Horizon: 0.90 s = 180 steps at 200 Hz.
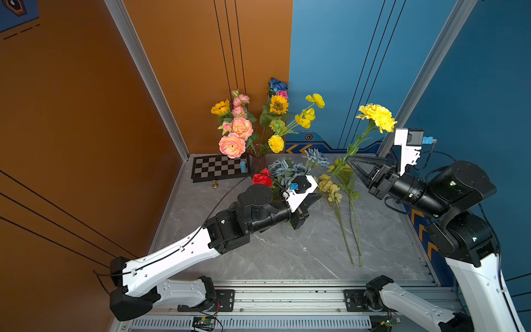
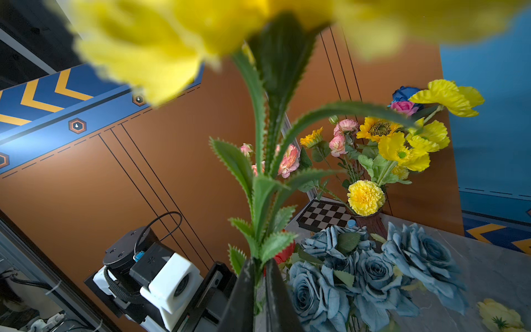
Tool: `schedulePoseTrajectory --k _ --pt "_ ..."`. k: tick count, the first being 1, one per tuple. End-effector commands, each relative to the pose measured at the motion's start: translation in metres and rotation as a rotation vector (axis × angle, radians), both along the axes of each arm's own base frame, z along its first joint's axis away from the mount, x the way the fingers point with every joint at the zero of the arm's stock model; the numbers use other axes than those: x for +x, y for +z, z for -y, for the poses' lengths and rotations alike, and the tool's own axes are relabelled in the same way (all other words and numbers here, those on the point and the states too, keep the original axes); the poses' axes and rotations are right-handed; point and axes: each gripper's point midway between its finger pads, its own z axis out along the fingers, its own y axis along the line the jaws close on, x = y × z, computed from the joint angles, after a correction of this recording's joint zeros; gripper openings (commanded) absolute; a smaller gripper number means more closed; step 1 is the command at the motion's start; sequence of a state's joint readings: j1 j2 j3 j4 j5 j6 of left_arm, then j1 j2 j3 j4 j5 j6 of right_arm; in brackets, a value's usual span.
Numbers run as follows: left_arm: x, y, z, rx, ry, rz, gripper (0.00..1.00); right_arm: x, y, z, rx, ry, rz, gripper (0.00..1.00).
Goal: Pick out yellow flowers from the vase
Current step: Pick up the flower from the vase.
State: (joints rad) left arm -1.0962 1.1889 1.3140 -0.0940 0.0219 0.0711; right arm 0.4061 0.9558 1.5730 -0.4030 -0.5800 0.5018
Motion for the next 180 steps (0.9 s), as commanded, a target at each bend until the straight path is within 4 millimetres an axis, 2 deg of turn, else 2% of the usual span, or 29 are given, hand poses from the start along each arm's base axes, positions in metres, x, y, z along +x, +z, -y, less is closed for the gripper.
schedulePoseTrajectory --k 1,14,28,76,150,180 --pt "-0.002 0.01 -0.006 -0.031 0.019 0.027 0.0 -0.005 -0.004 0.0 -0.009 0.005 0.006 0.29" --pt "0.0 0.011 -0.007 -0.034 0.032 0.027 0.0 -0.006 -0.007 0.001 -0.013 0.005 0.0 0.37" --pt "0.001 0.013 -0.009 -0.041 0.044 0.031 0.0 -0.006 -0.013 0.001 -0.023 -0.001 -0.012 0.52" --pt "0.004 0.018 -0.014 -0.058 0.064 0.039 0.0 -0.006 -0.035 -0.002 -0.041 0.004 -0.061 0.63" --pt "0.005 0.016 -0.014 -0.057 0.069 0.033 0.0 -0.011 -0.052 -0.037 -0.062 0.066 -0.055 0.63" --pt "0.005 0.015 -0.016 -0.058 0.07 0.03 0.0 -0.008 -0.048 -0.047 -0.057 0.068 -0.035 0.52"
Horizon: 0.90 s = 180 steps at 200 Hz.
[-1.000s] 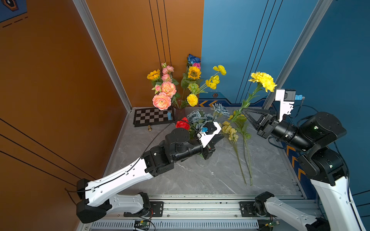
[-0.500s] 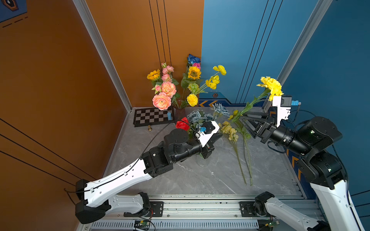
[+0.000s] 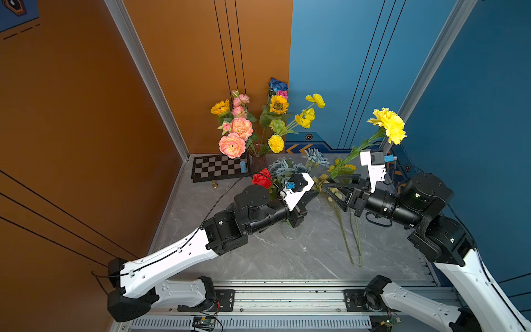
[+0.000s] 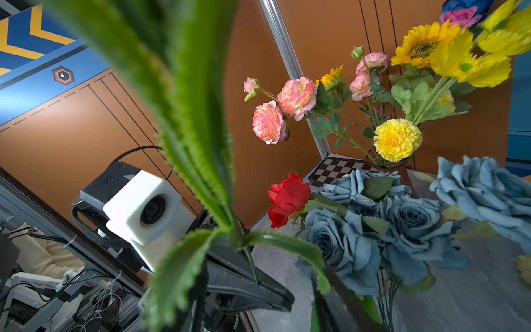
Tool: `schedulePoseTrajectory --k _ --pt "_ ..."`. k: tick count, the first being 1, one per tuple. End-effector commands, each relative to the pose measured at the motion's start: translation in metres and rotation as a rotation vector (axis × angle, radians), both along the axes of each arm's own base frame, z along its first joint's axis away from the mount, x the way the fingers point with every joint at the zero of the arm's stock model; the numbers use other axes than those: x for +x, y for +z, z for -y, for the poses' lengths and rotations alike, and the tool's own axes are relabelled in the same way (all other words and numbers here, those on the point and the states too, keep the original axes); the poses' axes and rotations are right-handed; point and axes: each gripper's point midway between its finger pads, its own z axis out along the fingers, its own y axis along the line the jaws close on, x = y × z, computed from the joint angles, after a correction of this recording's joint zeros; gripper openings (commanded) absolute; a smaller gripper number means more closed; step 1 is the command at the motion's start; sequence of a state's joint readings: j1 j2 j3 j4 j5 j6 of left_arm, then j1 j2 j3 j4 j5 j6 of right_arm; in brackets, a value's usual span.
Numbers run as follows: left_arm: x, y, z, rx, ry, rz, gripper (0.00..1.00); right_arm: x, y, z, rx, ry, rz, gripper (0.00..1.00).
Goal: Pick out yellow flowers from the vase
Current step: Pick up the flower from the vase.
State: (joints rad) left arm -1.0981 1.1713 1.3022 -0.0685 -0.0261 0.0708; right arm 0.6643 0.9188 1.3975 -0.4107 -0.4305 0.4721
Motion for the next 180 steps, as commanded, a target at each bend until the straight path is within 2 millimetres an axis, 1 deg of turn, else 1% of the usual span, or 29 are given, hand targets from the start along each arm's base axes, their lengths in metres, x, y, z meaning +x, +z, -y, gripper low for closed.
schedulePoseTrajectory --k 1,9,12,18,31,49,62,72,92,104,110,114,118,127,129,133,135,138,144,180 --pt "0.001 0.008 -0.008 -0.032 0.024 0.014 0.0 0.007 0.015 -0.003 0.027 -0.038 0.071 0.51" --pt "0.0 0.007 -0.008 -0.03 0.023 0.013 0.0 0.01 0.015 -0.003 0.025 -0.049 0.077 0.47" --pt "0.0 0.007 -0.008 -0.03 0.023 0.013 0.0 0.005 0.016 -0.008 0.025 -0.027 0.079 0.46" --pt "0.0 0.007 -0.008 -0.03 0.021 0.012 0.0 0.005 0.016 -0.01 0.022 -0.027 0.084 0.44" --pt "0.0 0.006 -0.009 -0.029 0.023 0.01 0.0 0.006 0.018 -0.012 0.025 -0.034 0.096 0.37" --pt "0.0 0.006 -0.01 -0.03 0.026 0.012 0.0 0.007 0.02 -0.014 0.025 -0.034 0.101 0.3" --pt "0.0 0.006 -0.011 -0.031 0.026 0.012 0.0 0.008 0.02 -0.015 0.023 -0.035 0.103 0.21" --pt "-0.001 0.006 -0.011 -0.031 0.024 0.012 0.0 0.008 0.021 -0.014 0.023 -0.043 0.107 0.14" --pt "-0.001 0.005 -0.011 -0.029 0.022 0.011 0.0 0.008 0.021 -0.011 0.023 -0.059 0.114 0.07" --pt "-0.001 0.004 -0.011 -0.027 0.022 0.013 0.0 0.007 0.023 -0.009 0.022 -0.068 0.119 0.0" --pt "-0.001 0.004 -0.011 -0.026 0.023 0.012 0.0 0.007 0.023 -0.008 0.018 -0.072 0.12 0.0" --pt "-0.002 0.004 -0.011 -0.026 0.02 0.015 0.08 0.007 0.023 -0.008 0.012 -0.073 0.118 0.0" --pt "-0.002 0.005 -0.011 -0.028 0.019 0.019 0.19 0.007 0.023 -0.008 0.007 -0.074 0.117 0.0" --pt "-0.003 0.006 -0.012 -0.036 0.018 0.027 0.53 0.007 0.023 -0.007 -0.002 -0.078 0.118 0.0" --pt "-0.002 0.007 -0.012 -0.038 0.018 0.028 0.67 0.008 0.023 -0.007 -0.006 -0.078 0.117 0.0" --pt "-0.002 0.007 -0.012 -0.042 0.02 0.031 0.87 0.007 0.023 -0.007 -0.007 -0.078 0.118 0.0" --pt "-0.003 0.008 -0.012 -0.043 0.019 0.033 0.93 0.008 0.023 -0.007 -0.009 -0.079 0.119 0.0" --pt "-0.002 0.008 -0.013 -0.045 0.02 0.035 1.0 0.008 0.023 -0.006 -0.012 -0.08 0.119 0.0" --pt "-0.003 0.008 -0.013 -0.044 0.018 0.041 0.98 0.008 0.024 -0.006 -0.016 -0.085 0.121 0.0" --pt "0.002 0.015 -0.018 -0.06 0.056 0.048 0.98 0.012 0.026 0.005 -0.084 -0.145 0.129 0.0"
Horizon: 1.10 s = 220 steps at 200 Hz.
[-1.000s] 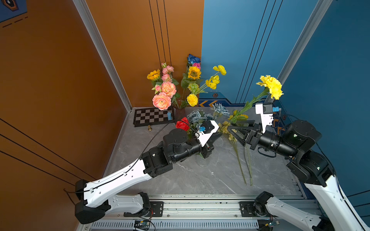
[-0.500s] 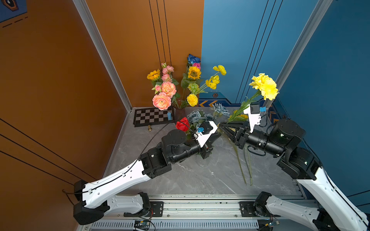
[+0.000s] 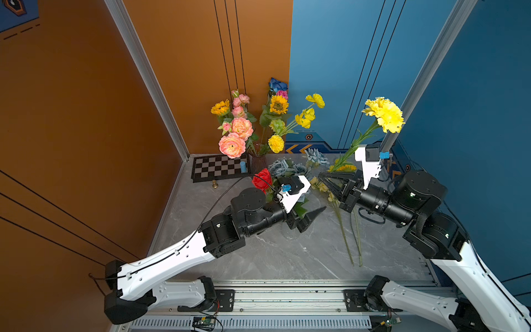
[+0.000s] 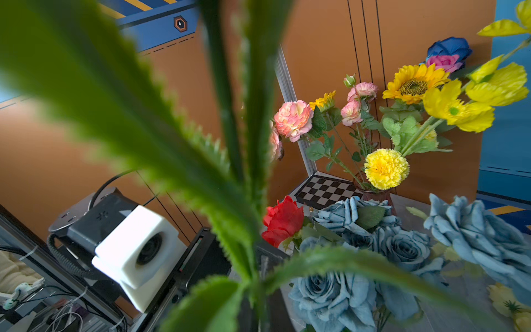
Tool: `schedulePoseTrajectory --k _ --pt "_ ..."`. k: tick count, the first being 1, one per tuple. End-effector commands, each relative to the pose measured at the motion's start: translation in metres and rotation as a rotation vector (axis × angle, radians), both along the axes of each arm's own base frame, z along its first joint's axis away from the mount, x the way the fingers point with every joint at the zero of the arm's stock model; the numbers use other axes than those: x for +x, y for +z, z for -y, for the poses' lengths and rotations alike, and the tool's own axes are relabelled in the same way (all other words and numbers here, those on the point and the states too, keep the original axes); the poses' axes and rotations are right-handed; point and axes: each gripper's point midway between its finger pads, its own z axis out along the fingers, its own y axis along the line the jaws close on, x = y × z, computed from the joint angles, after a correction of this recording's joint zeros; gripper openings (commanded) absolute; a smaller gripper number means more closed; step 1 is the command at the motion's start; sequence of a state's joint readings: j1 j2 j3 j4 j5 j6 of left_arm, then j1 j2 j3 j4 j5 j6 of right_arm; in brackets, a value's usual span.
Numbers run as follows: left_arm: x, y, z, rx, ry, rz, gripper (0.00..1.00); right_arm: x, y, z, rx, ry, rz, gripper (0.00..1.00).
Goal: Pick out yellow flowers from the vase
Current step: Pick up the flower from the vase, then place the flower at the center of the board.
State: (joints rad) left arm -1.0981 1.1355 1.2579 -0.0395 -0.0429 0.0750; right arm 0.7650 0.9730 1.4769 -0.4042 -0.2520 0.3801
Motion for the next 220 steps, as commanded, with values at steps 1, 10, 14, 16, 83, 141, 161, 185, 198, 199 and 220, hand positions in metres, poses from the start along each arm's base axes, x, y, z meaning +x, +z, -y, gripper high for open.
schedulePoseTrajectory --k 1,10,14,16,83,141,161,185,198,199,220 --pt "0.003 0.016 -0.01 -0.044 0.039 0.035 0.98 0.004 0.005 0.013 -0.058 -0.07 0.026 0.0" --pt "0.003 0.019 -0.012 -0.049 0.044 0.038 0.98 0.007 0.005 0.018 -0.088 -0.102 0.022 0.0" --pt "0.003 0.019 -0.012 -0.05 0.046 0.039 0.98 0.009 0.003 0.021 -0.106 -0.118 0.015 0.0" --pt "0.004 0.02 -0.012 -0.051 0.048 0.04 0.98 0.01 0.003 0.022 -0.113 -0.127 0.013 0.0" --pt "0.01 0.045 -0.04 -0.1 0.147 0.091 0.98 0.065 -0.039 0.105 -0.313 -0.462 -0.262 0.0" --pt "0.001 0.073 -0.064 -0.155 0.165 0.145 0.98 0.134 -0.145 0.168 -0.524 -0.689 -0.583 0.0" --pt "-0.002 0.076 -0.07 -0.166 0.163 0.152 0.98 0.149 -0.179 0.179 -0.581 -0.714 -0.666 0.0" --pt "-0.006 0.077 -0.075 -0.172 0.16 0.16 0.98 0.161 -0.219 0.191 -0.66 -0.724 -0.759 0.0" --pt "-0.008 0.079 -0.077 -0.176 0.157 0.167 0.98 0.168 -0.242 0.197 -0.71 -0.728 -0.806 0.0" --pt "-0.008 0.079 -0.078 -0.177 0.157 0.167 0.98 0.168 -0.244 0.198 -0.713 -0.728 -0.809 0.0" --pt "-0.01 0.081 -0.081 -0.18 0.158 0.176 0.98 0.177 -0.285 0.204 -0.792 -0.714 -0.898 0.0"
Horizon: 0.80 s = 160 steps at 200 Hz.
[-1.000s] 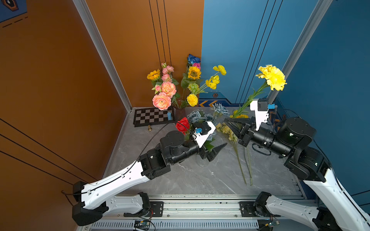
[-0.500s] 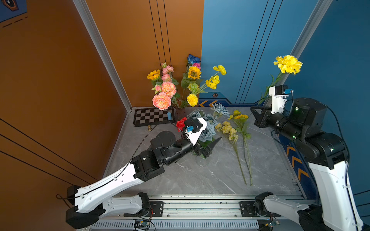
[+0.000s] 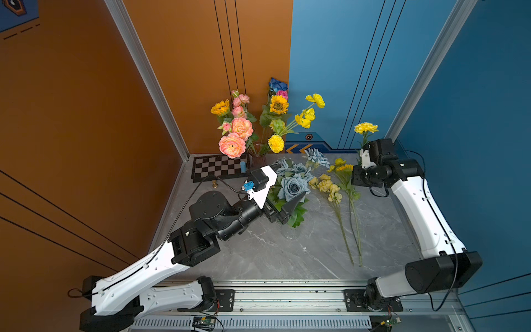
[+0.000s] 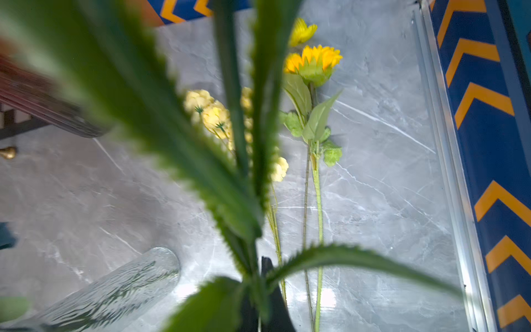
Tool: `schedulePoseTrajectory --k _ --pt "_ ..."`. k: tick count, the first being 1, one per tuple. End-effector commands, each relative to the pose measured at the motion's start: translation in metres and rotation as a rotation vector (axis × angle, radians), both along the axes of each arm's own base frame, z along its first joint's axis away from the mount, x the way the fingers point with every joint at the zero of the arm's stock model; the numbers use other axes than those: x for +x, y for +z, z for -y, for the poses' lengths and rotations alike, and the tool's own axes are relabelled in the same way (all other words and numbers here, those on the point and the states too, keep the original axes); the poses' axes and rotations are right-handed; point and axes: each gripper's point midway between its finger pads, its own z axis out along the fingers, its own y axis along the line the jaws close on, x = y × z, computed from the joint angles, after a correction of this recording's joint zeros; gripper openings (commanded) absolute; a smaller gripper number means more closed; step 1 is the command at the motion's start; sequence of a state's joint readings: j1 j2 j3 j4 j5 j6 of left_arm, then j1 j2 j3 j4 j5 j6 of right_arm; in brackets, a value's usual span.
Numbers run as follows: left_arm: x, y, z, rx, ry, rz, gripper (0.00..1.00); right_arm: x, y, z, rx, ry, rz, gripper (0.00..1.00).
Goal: Pick out yellow flowers from the vase
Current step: Place the flower at the center of the board.
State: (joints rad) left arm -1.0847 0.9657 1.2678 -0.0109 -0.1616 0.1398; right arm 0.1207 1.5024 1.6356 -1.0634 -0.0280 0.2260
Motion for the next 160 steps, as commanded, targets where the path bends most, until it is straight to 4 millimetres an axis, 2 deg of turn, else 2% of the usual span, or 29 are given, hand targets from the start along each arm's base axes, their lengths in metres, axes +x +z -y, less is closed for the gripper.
schedulePoseTrajectory --k 1,32,77,113,160 --pt "-0.001 0.012 -0.011 -0.025 0.021 0.036 0.98 0.002 -0.039 0.014 -0.082 0.003 -0.113 0.0" --pt "-0.004 0.012 -0.012 -0.024 0.01 0.041 0.98 0.01 -0.093 0.016 -0.12 0.019 -0.249 0.0" --pt "-0.007 0.007 -0.011 -0.017 -0.006 0.039 0.98 0.011 -0.149 0.018 -0.152 0.013 -0.367 0.0" --pt "-0.012 0.0 -0.004 0.001 -0.054 0.023 0.98 0.008 -0.177 0.018 -0.178 0.009 -0.414 0.0" --pt "-0.021 -0.012 0.006 0.032 -0.122 -0.008 0.98 0.001 -0.201 0.022 -0.211 0.012 -0.455 0.01"
